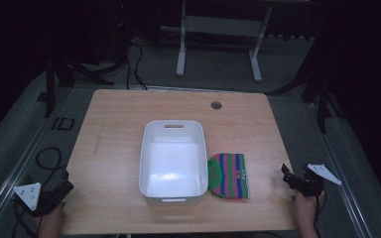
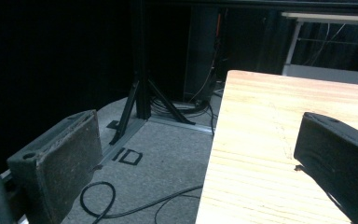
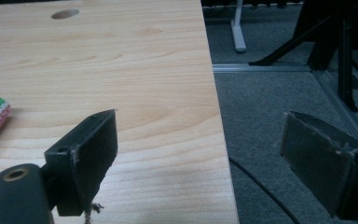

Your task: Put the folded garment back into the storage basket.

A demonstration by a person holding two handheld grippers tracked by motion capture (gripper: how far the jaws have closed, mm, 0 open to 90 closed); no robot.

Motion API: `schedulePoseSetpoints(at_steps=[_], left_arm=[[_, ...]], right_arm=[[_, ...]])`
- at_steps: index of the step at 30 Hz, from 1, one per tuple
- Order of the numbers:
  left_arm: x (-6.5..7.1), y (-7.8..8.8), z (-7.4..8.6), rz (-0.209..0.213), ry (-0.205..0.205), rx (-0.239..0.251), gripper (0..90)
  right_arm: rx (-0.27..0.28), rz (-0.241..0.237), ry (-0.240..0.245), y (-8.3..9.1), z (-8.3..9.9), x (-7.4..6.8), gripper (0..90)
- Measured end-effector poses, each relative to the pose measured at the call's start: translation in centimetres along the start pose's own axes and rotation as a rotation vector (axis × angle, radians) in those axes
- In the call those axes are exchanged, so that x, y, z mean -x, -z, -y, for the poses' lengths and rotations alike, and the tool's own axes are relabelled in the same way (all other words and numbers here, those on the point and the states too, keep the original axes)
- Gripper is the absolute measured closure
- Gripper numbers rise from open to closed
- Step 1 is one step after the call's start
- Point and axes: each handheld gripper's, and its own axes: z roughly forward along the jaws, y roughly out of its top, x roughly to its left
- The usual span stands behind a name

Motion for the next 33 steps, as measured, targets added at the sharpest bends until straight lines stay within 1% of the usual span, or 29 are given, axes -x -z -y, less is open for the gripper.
schedulePoseSetpoints(at_steps=[1, 2, 5, 7, 8, 12, 13, 14, 15, 16, 17, 18, 19, 20, 21, 22, 23, 24, 25, 26, 27, 28, 29, 30, 31, 32, 33], left_arm=[[0.0, 0.0, 0.0, 0.001, 0.001, 0.002, 1.4], [0.0, 0.0, 0.0, 0.001, 0.004, 0.002, 1.4], [-0.1, 0.0, 0.0, 0.0, 0.013, 0.002, 1.4], [-0.2, 0.0, 0.0, 0.001, 0.019, -0.004, 1.4], [-0.2, -0.1, 0.0, 0.002, 0.018, -0.005, 1.4], [-0.1, -0.1, 0.0, 0.002, 0.015, -0.006, 1.4], [-0.2, -0.1, 0.0, 0.005, 0.017, -0.006, 1.4], [-0.3, -0.1, 0.0, 0.008, 0.017, -0.008, 1.4], [-0.3, -0.1, -0.1, 0.011, 0.021, -0.009, 1.4], [-0.4, -0.1, -0.1, 0.011, 0.026, -0.009, 1.4], [-0.4, -0.1, -0.1, 0.012, 0.027, -0.009, 1.4], [-0.4, -0.1, -0.1, 0.013, 0.027, -0.007, 1.4], [-0.4, -0.1, -0.1, 0.013, 0.027, -0.009, 1.4], [-0.4, -0.1, -0.1, 0.014, 0.026, -0.009, 1.4], [-0.4, -0.1, -0.1, 0.016, 0.024, -0.011, 1.4], [-0.3, -0.1, -0.1, 0.017, 0.026, -0.012, 1.4], [-0.4, -0.1, -0.1, 0.019, 0.026, -0.014, 1.4], [-0.4, -0.1, -0.1, 0.022, 0.028, -0.014, 1.4], [-0.4, -0.1, -0.1, 0.022, 0.03, -0.013, 1.4], [-0.4, -0.1, -0.1, 0.022, 0.033, -0.014, 1.4], [-0.4, -0.1, -0.1, 0.022, 0.035, -0.014, 1.4], [-0.4, -0.1, -0.1, 0.021, 0.035, -0.014, 1.4], [-0.4, -0.1, -0.1, 0.021, 0.035, -0.014, 1.4], [-0.4, -0.1, -0.1, 0.021, 0.035, -0.014, 1.4], [-0.4, -0.1, -0.1, 0.023, 0.035, -0.015, 1.4], [-0.4, -0.1, -0.1, 0.023, 0.034, -0.016, 1.4], [-0.5, -0.1, -0.1, 0.024, 0.035, -0.017, 1.4]], right_arm=[[-0.009, 0.006, 0.005, 0.0, 0.0, -0.1, 10.9], [-0.013, 0.002, 0.012, -0.1, 0.0, -0.1, 10.9], [-0.015, 0.003, 0.014, -0.1, 0.0, -0.1, 10.9], [-0.063, -0.02, 0.026, -0.6, -0.3, -0.1, 10.9], [-0.074, -0.027, 0.033, -0.7, -0.3, -0.1, 10.9], [-0.094, -0.044, 0.049, -0.9, -0.4, -0.2, 10.9], [-0.103, -0.066, 0.044, -1.0, -0.4, -0.1, 12.0], [-0.107, -0.076, 0.044, -1.0, -0.4, -0.1, 12.3], [-0.107, -0.076, 0.044, -1.0, -0.4, -0.1, 12.3], [-0.105, -0.094, 0.031, -0.8, -0.3, 0.1, 12.4], [-0.118, -0.109, 0.022, -0.8, -0.3, 0.3, 12.4], [-0.12, -0.125, 0.023, -0.7, -0.3, 0.6, 12.5], [-0.12, -0.125, 0.023, -0.7, -0.3, 0.6, 12.5], [-0.121, -0.158, 0.018, -0.6, -0.3, 0.9, 12.7], [-0.138, -0.187, 0.023, -0.6, -0.3, 1.2, 12.7], [-0.157, -0.214, 0.032, -0.6, -0.4, 1.5, 12.8], [-0.192, -0.29, 0.051, -0.7, -0.5, 1.9, 12.8], [-0.206, -0.3, 0.088, -0.7, -0.6, 2.0, 12.9], [-0.206, -0.3, 0.088, -0.7, -0.6, 2.0, 12.9], [-0.223, -0.324, 0.124, -0.7, -0.7, 2.1, 12.9], [-0.248, -0.361, 0.161, -0.6, -0.8, 2.2, 12.9], [-0.274, -0.386, 0.212, -0.6, -1.0, 2.2, 12.9], [-0.274, -0.386, 0.212, -0.6, -1.0, 2.2, 12.9], [-0.315, -0.446, 0.253, -0.7, -1.2, 2.2, 12.9], [-0.315, -0.446, 0.253, -0.7, -1.2, 2.2, 12.9], [-0.348, -0.485, 0.295, -0.7, -1.5, 2.1, 13.0], [-0.348, -0.485, 0.295, -0.7, -1.5, 2.1, 13.0]])
